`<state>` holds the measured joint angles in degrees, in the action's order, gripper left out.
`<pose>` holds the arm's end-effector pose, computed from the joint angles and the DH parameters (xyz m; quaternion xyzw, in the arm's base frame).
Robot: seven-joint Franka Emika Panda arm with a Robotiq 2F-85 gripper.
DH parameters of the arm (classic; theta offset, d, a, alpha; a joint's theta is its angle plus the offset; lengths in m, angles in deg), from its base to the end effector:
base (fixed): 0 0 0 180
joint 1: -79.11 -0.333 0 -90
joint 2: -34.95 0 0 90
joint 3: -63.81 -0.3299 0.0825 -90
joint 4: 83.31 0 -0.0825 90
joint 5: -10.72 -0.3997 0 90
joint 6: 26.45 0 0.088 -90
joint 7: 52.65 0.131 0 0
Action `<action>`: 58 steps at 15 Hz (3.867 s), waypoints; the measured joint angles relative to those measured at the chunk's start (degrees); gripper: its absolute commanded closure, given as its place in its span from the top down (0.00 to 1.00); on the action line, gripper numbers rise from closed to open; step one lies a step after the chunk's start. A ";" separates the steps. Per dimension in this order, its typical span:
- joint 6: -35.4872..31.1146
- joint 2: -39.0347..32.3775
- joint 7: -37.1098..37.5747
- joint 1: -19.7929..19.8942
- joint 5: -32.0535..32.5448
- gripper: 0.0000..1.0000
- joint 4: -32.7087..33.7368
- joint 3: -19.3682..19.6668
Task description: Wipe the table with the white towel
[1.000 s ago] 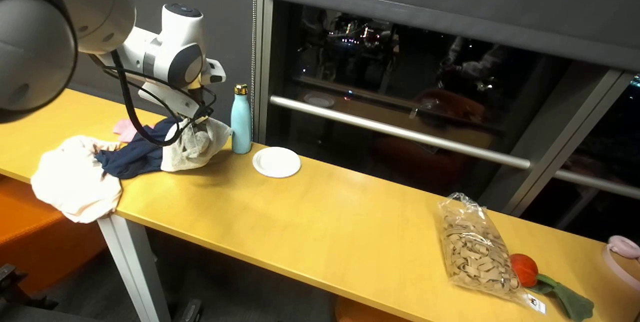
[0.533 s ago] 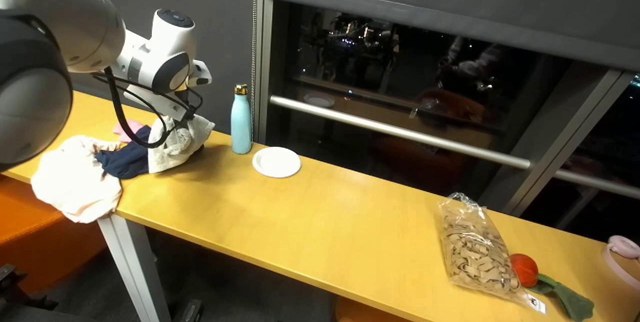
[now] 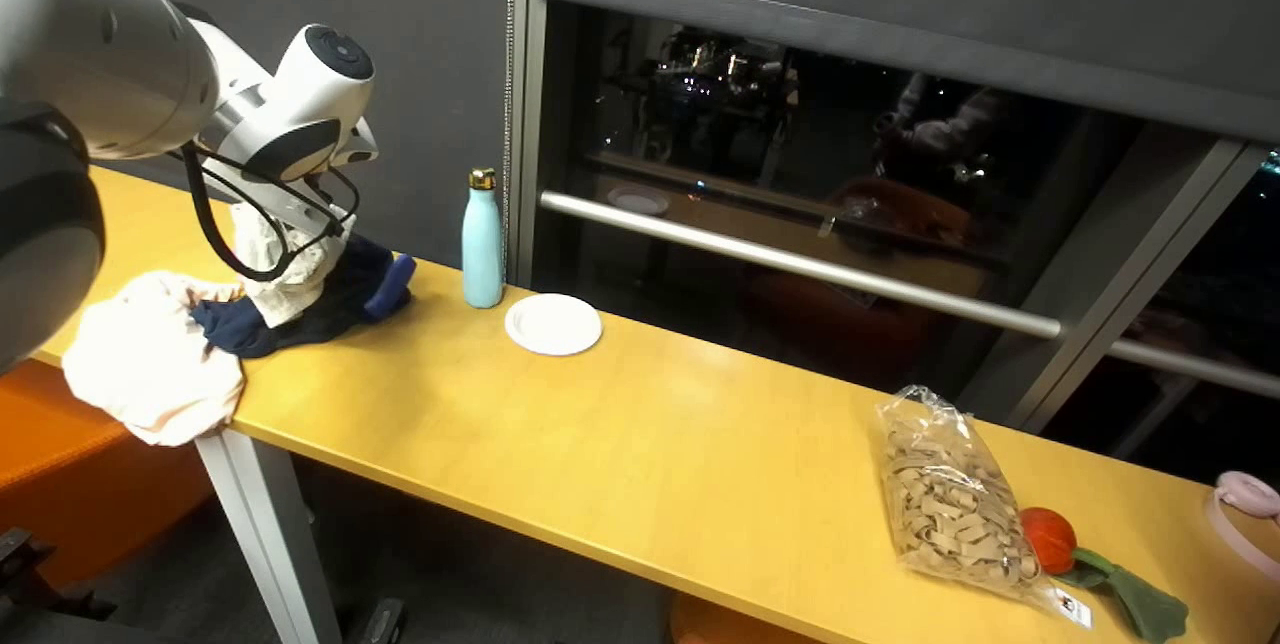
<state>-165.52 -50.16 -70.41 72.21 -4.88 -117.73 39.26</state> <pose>0.8245 0.2486 0.0935 -0.9336 -0.0998 -0.1731 0.2974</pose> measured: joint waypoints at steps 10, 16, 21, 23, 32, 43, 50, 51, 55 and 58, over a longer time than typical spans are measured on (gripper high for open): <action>2.71 0.77 4.47 -0.42 -0.18 1.00 2.41 4.60; 5.99 4.28 20.57 -0.65 9.12 1.00 4.06 18.19; 18.66 8.36 30.60 -1.36 14.32 1.00 4.13 26.43; 22.41 9.37 32.96 -1.51 16.15 1.00 4.09 29.11; 25.56 9.09 35.10 -0.77 20.68 1.00 -3.97 37.22; 0.35 11.01 44.68 1.09 20.79 1.00 -24.95 44.75; -6.06 10.07 46.24 1.66 20.73 1.00 -25.54 44.50; -6.06 10.06 46.24 1.64 20.73 1.00 -25.56 44.50; -6.07 7.48 46.39 2.19 20.86 1.00 -21.98 44.77; -6.08 3.49 46.38 2.92 20.88 1.00 -15.06 44.98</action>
<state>-171.60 -46.67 -24.03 75.13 16.00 -132.79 84.24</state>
